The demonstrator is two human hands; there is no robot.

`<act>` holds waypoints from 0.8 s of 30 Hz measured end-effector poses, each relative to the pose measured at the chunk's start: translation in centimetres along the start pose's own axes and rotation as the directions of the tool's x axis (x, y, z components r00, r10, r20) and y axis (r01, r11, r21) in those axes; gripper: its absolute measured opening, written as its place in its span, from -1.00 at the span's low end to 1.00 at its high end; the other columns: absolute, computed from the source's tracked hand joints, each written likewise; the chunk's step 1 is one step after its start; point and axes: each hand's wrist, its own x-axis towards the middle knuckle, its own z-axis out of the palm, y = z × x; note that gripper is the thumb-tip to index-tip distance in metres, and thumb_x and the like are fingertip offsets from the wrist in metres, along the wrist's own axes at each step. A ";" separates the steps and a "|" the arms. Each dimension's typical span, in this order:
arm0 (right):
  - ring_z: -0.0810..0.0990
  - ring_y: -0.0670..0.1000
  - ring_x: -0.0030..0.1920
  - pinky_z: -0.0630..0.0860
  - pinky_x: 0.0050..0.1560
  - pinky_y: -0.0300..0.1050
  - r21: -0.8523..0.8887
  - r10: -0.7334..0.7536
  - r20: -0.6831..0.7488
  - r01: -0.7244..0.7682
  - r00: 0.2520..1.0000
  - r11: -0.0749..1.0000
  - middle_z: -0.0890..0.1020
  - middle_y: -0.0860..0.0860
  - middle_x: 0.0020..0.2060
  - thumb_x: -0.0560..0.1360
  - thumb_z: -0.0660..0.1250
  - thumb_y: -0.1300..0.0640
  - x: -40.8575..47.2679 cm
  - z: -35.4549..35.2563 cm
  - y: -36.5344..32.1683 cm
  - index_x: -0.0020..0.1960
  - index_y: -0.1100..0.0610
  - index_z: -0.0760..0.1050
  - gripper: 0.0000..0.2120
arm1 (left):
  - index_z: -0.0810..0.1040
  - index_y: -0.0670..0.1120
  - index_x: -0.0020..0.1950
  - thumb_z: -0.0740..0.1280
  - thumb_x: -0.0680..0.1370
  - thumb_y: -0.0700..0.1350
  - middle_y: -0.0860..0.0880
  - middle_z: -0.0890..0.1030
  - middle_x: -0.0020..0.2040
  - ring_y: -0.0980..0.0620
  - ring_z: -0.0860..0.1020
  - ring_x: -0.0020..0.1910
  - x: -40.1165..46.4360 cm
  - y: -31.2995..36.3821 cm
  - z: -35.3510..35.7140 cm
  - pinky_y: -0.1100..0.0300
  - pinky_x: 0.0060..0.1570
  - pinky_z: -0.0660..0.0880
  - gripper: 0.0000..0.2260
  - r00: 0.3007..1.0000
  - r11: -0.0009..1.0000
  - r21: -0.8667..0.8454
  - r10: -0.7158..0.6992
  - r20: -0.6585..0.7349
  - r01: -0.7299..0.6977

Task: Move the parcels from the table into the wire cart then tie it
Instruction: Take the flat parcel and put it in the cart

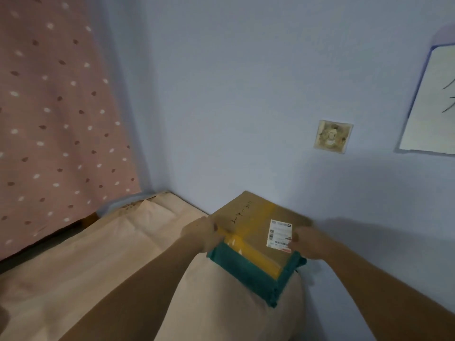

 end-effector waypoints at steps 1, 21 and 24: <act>0.66 0.03 -0.13 0.56 -0.13 -0.13 0.049 0.047 -0.031 -0.045 0.998 0.998 0.68 0.03 -0.10 0.65 0.26 0.04 1.4 0.3 0.5 0.07 0.16 0.58 -0.79 | 0.55 0.04 0.16 0.09 0.43 0.30 0.05 0.53 -0.03 0.05 0.51 -0.10 1.9 -0.1 0.2 0.12 -0.20 0.52 -0.49 1.000 1.000 -0.002 -0.002 -0.029 0.002; 0.38 0.24 0.47 0.26 0.46 0.27 0.842 0.437 0.279 -0.437 0.855 0.316 0.46 0.16 0.45 0.48 0.44 -0.25 6.8 5.2 1.3 0.43 0.05 0.36 -0.34 | 0.56 -0.09 0.19 0.06 0.65 0.29 -0.03 0.62 0.07 0.00 0.55 -0.06 16.4 -2.4 5.3 0.11 -0.03 0.49 -0.49 0.990 0.928 -0.361 -0.053 0.128 0.096; 0.43 0.26 0.42 0.28 0.48 0.29 0.895 0.410 0.258 -0.376 0.875 0.240 0.52 0.17 0.39 0.48 0.47 -0.21 5.0 4.0 1.1 0.46 0.10 0.37 -0.31 | 0.50 -0.05 0.18 0.20 0.59 0.31 0.01 0.58 0.08 0.00 0.56 -0.01 14.1 -2.4 2.7 0.06 -0.03 0.51 -0.55 0.979 0.837 -0.523 -0.071 0.189 0.161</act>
